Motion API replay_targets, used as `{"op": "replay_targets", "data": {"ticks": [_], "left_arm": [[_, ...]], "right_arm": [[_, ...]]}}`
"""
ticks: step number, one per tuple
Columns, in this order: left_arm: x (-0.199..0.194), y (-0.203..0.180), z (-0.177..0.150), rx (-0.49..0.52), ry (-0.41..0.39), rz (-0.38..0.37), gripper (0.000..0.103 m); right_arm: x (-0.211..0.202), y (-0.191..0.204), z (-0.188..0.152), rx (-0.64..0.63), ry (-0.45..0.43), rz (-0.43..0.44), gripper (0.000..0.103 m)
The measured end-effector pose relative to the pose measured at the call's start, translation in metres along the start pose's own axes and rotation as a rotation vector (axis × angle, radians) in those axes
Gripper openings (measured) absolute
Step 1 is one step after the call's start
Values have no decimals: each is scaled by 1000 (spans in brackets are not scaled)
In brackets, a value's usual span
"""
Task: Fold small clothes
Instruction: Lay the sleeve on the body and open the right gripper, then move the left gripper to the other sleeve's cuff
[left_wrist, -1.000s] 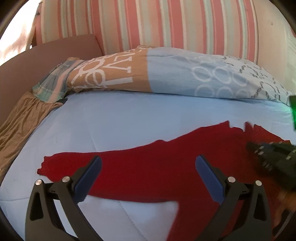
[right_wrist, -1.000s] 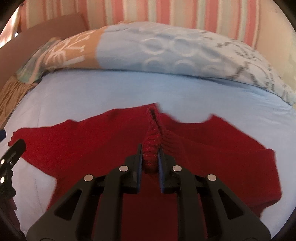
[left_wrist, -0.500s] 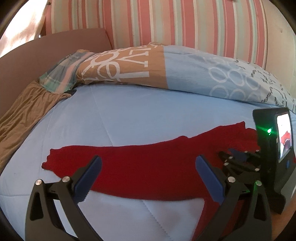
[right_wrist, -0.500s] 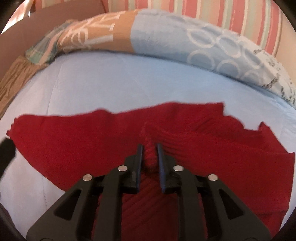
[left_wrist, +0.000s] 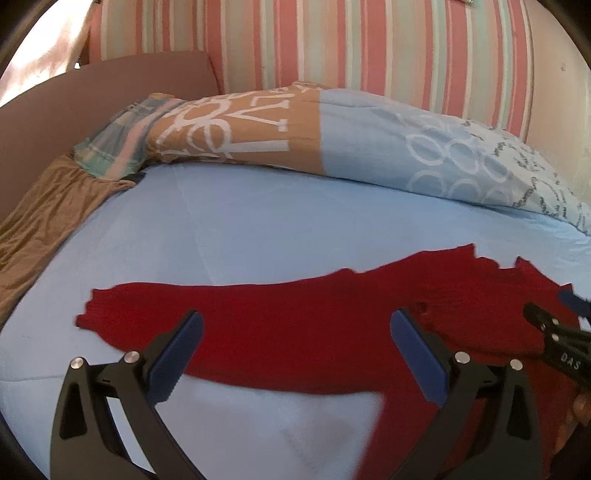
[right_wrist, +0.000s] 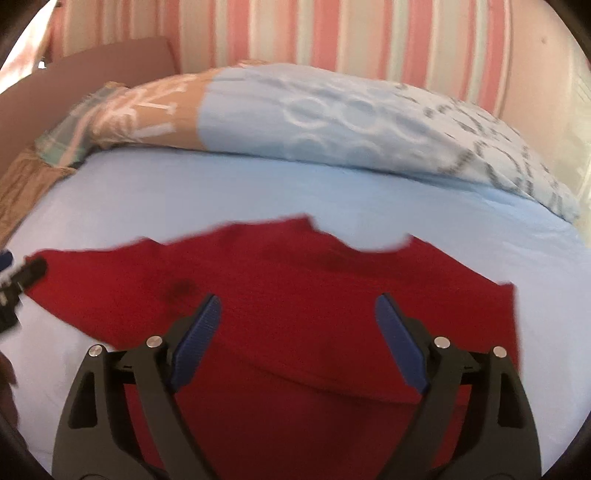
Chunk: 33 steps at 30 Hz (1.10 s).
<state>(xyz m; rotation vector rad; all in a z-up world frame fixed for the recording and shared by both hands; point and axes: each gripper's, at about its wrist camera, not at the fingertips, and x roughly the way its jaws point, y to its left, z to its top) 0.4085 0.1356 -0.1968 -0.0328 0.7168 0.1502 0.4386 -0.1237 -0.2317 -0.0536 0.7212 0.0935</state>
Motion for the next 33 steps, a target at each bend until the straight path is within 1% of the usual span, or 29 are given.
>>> {"op": "replay_targets", "data": {"ticks": [2, 4, 6, 9, 13, 15, 17, 19, 22, 24, 25, 26, 27, 28, 30, 33], "left_arm": [[7, -17, 0, 4, 20, -25, 101], [14, -35, -1, 23, 15, -39, 101], [27, -60, -2, 62, 32, -18, 101], [40, -91, -2, 113, 31, 15, 101], [52, -126, 3, 146, 25, 18, 101], [65, -141, 1, 182, 51, 35, 101], [86, -149, -8, 238, 118, 81, 101], [96, -144, -19, 244, 164, 94, 102], [94, -129, -29, 217, 174, 56, 102], [91, -120, -31, 209, 177, 31, 102], [89, -118, -29, 197, 175, 21, 102], [79, -113, -27, 169, 158, -6, 101], [70, -109, -26, 154, 133, -25, 101], [56, -100, -23, 140, 88, -42, 101], [37, -83, -20, 125, 40, -49, 101], [19, -44, -17, 85, 4, -18, 101]], "right_arm": [[-1, -19, -5, 31, 14, 0, 86], [1, -34, -11, 37, 30, -16, 86], [3, -46, -16, 32, 42, -66, 86], [13, -72, -19, 67, 75, -151, 86], [28, -103, -25, 107, 129, -216, 86], [38, -112, -32, 114, 181, -202, 86], [44, -114, -41, 97, 221, -184, 87], [43, -114, -48, 66, 224, -174, 89], [38, -115, -55, 27, 236, -151, 91], [36, -114, -56, -13, 241, -174, 96], [32, -117, -55, -1, 239, -176, 96], [27, -118, -52, 20, 224, -168, 96], [18, -118, -49, 43, 189, -150, 95], [10, -115, -46, 52, 160, -135, 96], [-14, -101, -43, 42, 82, -89, 96], [-40, -78, -49, 17, 24, -40, 96]]}}
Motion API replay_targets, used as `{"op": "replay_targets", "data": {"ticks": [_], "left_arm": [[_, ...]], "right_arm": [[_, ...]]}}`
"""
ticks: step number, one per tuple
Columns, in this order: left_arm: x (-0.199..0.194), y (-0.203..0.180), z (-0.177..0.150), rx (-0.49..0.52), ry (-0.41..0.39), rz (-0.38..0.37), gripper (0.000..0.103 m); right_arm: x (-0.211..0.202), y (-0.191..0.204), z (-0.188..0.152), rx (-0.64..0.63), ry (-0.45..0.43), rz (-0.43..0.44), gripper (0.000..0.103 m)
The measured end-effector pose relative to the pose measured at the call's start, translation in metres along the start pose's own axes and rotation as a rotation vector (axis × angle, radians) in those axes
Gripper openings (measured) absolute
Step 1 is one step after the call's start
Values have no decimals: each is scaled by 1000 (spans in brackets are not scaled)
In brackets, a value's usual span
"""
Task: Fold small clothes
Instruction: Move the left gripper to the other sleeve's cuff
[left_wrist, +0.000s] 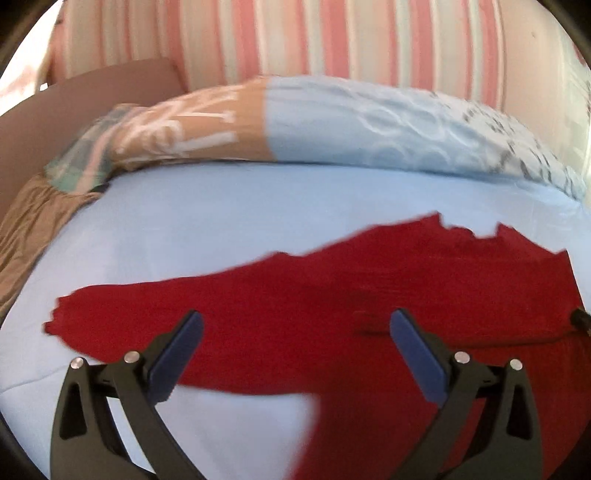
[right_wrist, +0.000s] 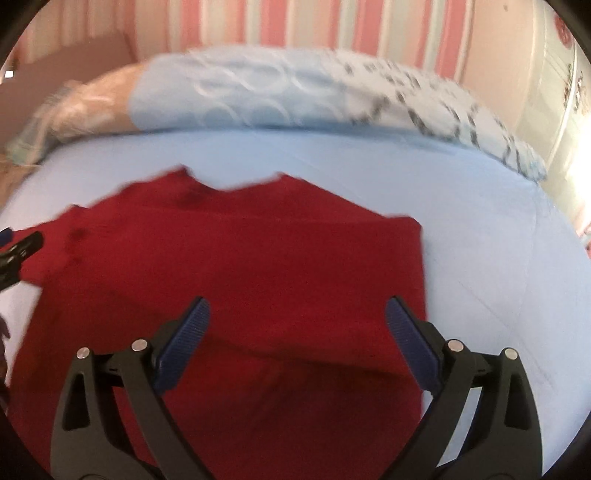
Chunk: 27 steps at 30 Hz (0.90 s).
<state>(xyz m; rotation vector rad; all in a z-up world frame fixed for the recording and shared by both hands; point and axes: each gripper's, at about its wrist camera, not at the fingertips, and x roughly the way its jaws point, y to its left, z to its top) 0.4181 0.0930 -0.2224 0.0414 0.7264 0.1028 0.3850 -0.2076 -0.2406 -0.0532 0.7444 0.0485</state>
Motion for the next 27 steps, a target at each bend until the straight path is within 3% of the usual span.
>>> {"op": "replay_targets", "data": {"ticks": [6, 12, 22, 27], "left_arm": [[-15, 117, -15, -124, -40, 104, 101], [-25, 200, -42, -177, -48, 162, 101], [-12, 286, -53, -198, 6, 90, 101], [-1, 310, -64, -198, 26, 73, 101]], "right_arm": [[-33, 51, -28, -60, -42, 35, 98], [-36, 79, -39, -39, -43, 96, 98], [-57, 94, -21, 17, -48, 135, 98], [-72, 124, 2, 38, -72, 98, 98]]}}
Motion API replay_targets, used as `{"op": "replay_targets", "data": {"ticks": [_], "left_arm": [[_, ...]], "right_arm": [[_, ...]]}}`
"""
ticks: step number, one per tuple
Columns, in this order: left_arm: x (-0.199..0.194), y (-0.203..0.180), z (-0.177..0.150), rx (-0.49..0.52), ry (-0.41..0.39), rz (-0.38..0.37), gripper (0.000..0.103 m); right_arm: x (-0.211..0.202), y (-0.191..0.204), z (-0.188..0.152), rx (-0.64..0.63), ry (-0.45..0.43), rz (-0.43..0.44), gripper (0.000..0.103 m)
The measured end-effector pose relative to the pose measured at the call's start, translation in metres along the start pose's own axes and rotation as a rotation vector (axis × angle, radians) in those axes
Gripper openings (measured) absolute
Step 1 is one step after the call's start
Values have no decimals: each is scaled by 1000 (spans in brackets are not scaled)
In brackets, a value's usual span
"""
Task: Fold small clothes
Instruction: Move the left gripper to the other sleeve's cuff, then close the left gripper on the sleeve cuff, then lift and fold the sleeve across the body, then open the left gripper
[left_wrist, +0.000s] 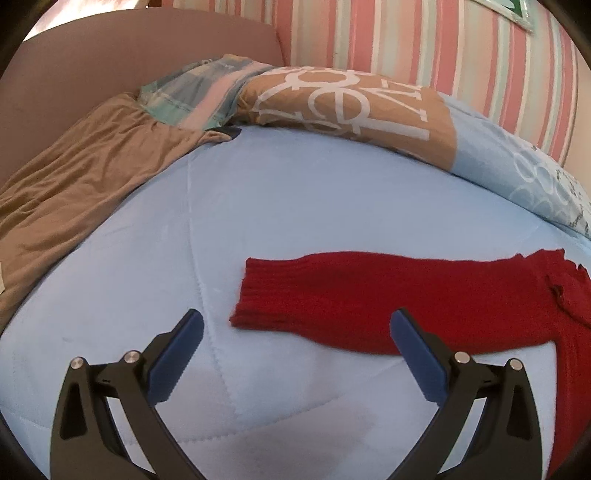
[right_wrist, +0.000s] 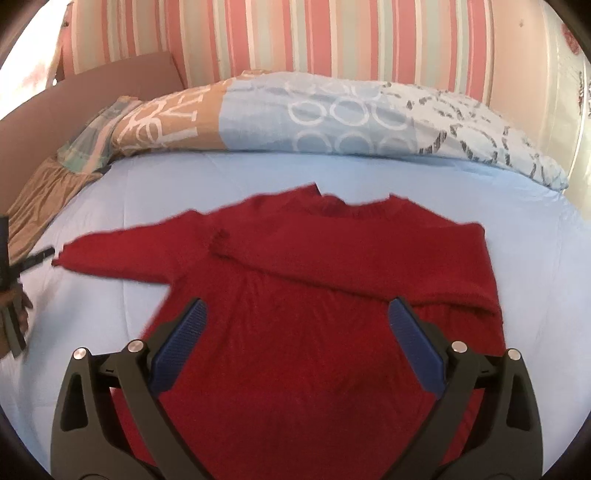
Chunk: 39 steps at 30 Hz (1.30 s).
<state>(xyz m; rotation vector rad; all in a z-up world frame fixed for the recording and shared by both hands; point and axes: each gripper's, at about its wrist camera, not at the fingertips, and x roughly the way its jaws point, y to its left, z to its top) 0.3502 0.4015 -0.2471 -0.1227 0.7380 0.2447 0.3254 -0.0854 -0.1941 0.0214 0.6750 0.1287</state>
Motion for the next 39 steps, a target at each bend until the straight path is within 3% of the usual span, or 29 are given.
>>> {"op": "replay_targets", "data": {"ticks": [6, 9, 14, 15, 17, 19, 23, 25, 27, 35, 39], "left_arm": [[15, 18, -1, 20, 35, -148, 101], [27, 27, 1, 26, 73, -136, 101], [54, 41, 4, -52, 176, -111, 99], [58, 40, 4, -47, 192, -101, 90], [63, 34, 5, -26, 198, -88, 85], [66, 28, 6, -15, 206, -86, 71], [71, 24, 10, -20, 203, -86, 60], [69, 24, 11, -48, 197, -122, 29], [64, 21, 11, -57, 183, -133, 19], [37, 6, 29, -44, 93, -97, 14], [15, -23, 49, 6, 47, -89, 14]], "right_arm": [[-4, 34, 15, 23, -10, 42, 98], [-7, 51, 19, 6, -22, 58, 98], [-4, 72, 20, -31, -22, 84, 98], [-3, 74, 19, -37, -21, 84, 98], [0, 77, 17, -41, -13, 88, 98], [1, 78, 16, -48, -11, 85, 98], [2, 76, 14, -46, -6, 83, 98], [1, 76, 14, -44, -8, 86, 98], [0, 75, 14, -47, -7, 84, 98], [-5, 64, 17, -38, -16, 88, 98], [-9, 51, 17, -26, -17, 79, 98]]}}
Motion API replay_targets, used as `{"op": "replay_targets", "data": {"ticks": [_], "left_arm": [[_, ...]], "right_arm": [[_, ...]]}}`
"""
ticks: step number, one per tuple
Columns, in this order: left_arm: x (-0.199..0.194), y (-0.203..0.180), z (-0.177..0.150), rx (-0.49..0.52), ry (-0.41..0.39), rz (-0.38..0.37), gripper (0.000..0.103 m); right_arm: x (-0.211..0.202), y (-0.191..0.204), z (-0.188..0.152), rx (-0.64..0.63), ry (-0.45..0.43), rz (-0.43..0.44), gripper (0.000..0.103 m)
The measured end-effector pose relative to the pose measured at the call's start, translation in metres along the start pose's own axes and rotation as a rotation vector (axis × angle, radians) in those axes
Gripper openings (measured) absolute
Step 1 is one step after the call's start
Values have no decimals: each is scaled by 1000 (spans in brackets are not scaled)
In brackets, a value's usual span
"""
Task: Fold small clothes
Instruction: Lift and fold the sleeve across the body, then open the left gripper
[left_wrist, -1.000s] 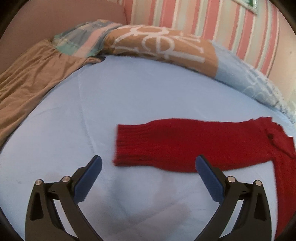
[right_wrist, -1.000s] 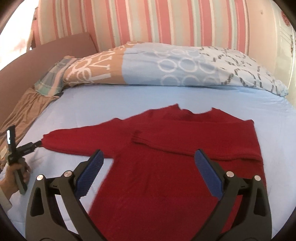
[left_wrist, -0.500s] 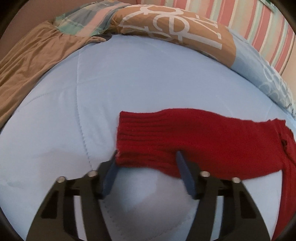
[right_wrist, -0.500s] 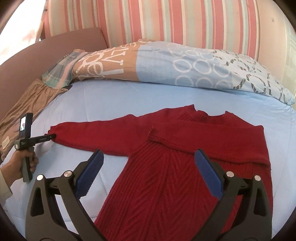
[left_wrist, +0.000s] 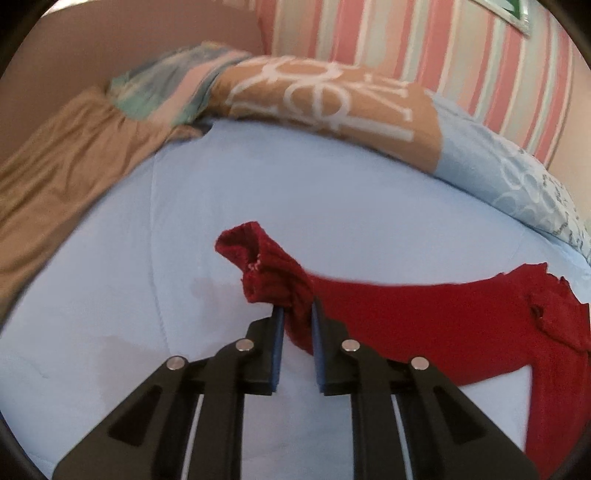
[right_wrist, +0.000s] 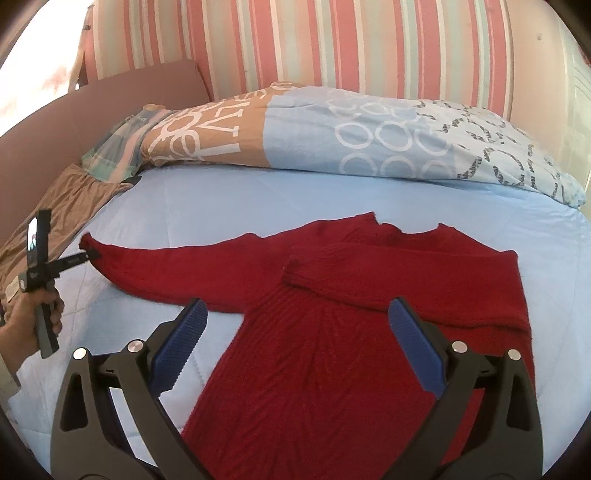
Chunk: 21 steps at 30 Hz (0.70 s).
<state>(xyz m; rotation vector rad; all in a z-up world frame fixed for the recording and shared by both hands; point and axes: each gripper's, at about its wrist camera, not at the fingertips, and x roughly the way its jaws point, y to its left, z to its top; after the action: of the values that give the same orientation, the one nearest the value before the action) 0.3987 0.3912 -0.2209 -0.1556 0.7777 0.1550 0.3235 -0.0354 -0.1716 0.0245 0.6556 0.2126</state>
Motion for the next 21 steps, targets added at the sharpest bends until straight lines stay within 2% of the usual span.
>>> {"op": "replay_targets", "data": {"ticks": [4, 8, 13, 21], "left_arm": [[-22, -41, 15, 38, -33, -45, 14], [-47, -102, 32, 127, -71, -92, 14], [-60, -180, 49, 166, -75, -150, 14], [-61, -321, 36, 258, -51, -259, 14]], "right_arm": [[-10, -19, 5, 16, -5, -19, 98], [-26, -46, 11, 47, -29, -38, 98], [-45, -90, 16, 96, -52, -67, 98], [-66, -172, 18, 150, -68, -148, 98]]}}
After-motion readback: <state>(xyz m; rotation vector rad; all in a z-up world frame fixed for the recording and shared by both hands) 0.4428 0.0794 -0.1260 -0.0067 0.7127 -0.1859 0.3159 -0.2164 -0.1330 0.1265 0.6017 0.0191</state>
